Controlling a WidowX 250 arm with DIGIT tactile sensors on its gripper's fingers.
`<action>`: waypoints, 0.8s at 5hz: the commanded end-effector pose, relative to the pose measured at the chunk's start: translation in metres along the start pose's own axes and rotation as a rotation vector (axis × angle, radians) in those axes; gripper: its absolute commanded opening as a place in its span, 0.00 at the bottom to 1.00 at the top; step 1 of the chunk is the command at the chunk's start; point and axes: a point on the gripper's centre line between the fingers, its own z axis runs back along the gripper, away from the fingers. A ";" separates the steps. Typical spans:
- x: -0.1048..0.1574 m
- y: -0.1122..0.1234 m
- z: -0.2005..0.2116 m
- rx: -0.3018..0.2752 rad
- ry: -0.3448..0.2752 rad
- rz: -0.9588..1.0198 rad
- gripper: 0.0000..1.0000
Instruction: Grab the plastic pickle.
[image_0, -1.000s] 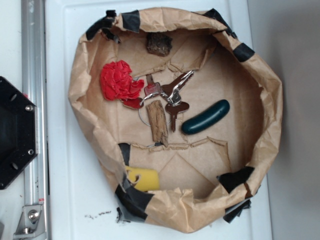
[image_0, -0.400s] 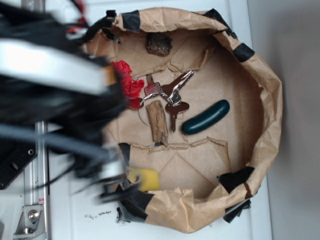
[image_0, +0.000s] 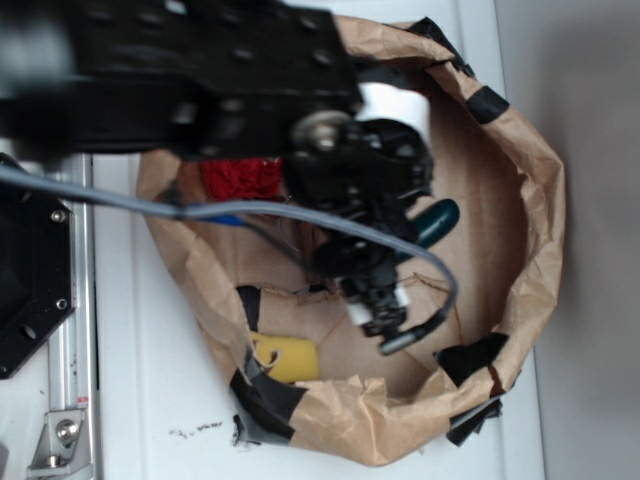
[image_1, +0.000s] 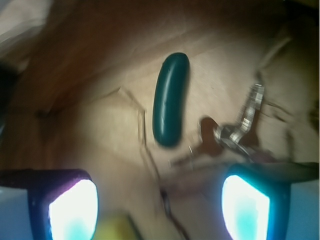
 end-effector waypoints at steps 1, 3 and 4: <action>0.042 -0.008 -0.029 0.051 -0.103 -0.005 1.00; 0.067 0.006 -0.024 0.161 -0.090 -0.070 0.00; 0.062 -0.009 0.015 0.020 -0.051 -0.224 0.00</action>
